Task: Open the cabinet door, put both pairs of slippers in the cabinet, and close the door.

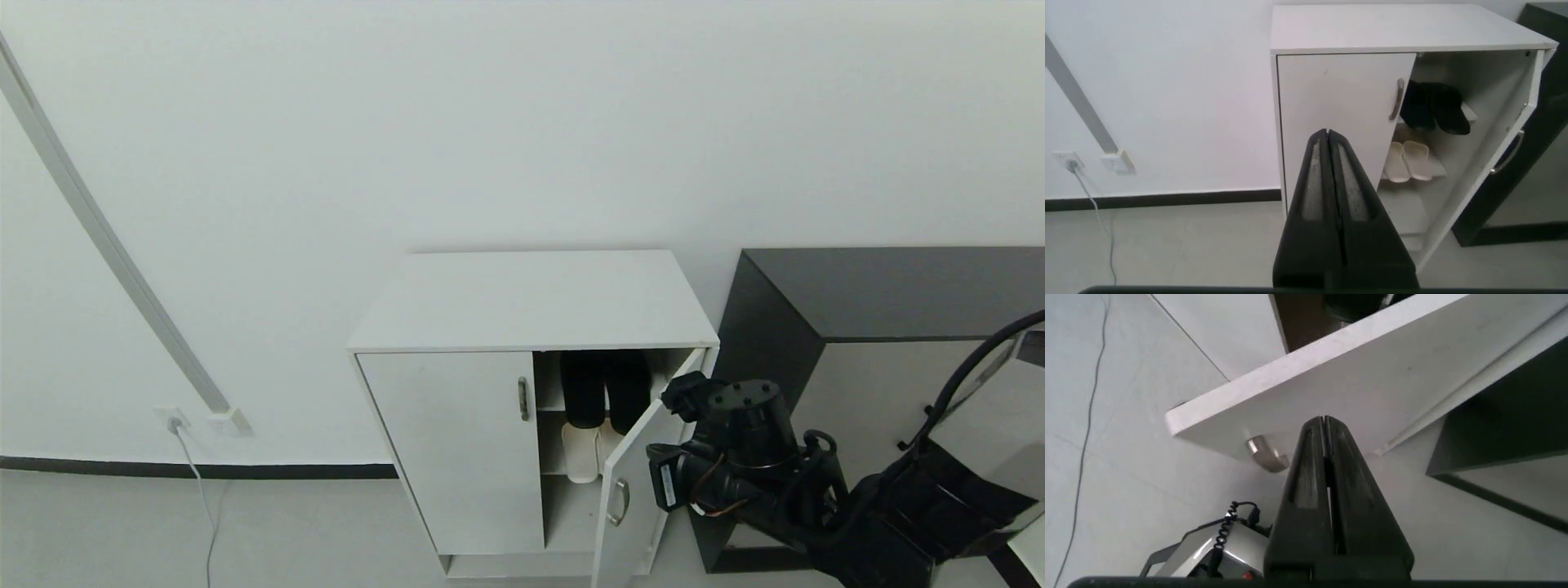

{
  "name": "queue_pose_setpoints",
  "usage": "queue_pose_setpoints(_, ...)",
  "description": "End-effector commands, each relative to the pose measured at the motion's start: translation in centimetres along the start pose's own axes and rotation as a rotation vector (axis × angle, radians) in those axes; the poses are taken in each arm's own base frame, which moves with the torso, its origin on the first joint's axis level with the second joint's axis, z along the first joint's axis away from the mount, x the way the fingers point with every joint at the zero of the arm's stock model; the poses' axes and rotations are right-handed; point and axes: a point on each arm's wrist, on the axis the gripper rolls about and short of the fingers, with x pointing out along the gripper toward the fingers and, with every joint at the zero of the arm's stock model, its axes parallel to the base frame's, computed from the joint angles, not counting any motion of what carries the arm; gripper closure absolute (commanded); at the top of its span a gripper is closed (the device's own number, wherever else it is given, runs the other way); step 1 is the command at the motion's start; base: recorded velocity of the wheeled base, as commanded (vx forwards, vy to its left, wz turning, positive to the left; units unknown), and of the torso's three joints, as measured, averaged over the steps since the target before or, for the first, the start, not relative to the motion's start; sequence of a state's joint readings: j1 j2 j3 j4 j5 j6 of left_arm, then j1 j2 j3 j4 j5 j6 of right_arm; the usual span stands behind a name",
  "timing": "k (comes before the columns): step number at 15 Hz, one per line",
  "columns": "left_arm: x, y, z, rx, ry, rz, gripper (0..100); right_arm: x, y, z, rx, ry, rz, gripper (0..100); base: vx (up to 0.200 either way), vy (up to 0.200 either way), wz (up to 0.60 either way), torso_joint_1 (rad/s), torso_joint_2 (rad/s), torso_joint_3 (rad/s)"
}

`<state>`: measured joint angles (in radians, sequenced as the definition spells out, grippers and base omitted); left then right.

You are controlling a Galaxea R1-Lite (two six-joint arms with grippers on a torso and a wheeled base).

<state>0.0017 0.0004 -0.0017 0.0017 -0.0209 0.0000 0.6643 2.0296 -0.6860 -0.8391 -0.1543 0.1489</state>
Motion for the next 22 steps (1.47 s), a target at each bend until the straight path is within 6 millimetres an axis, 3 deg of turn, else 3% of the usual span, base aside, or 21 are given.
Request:
queue_pose_setpoints(1,0.0,0.0,0.0,0.000,0.000,0.001,100,2.0,0.1,-0.5,0.004,0.015,-0.004,100,0.000,0.000,0.00,0.000,0.00,0.000)
queue_pose_setpoints(18,0.0,0.0,0.0,-0.002,0.001,0.001,100,12.6,-1.2,0.1,0.055,-0.145,-0.051,100,0.000,0.000,0.00,0.000,0.00,0.000)
queue_pose_setpoints(22,0.0,0.0,0.0,-0.002,0.000,0.001,100,14.0,-1.4,0.5,0.059,-0.178,-0.056,100,0.000,0.000,0.00,0.000,0.00,0.000)
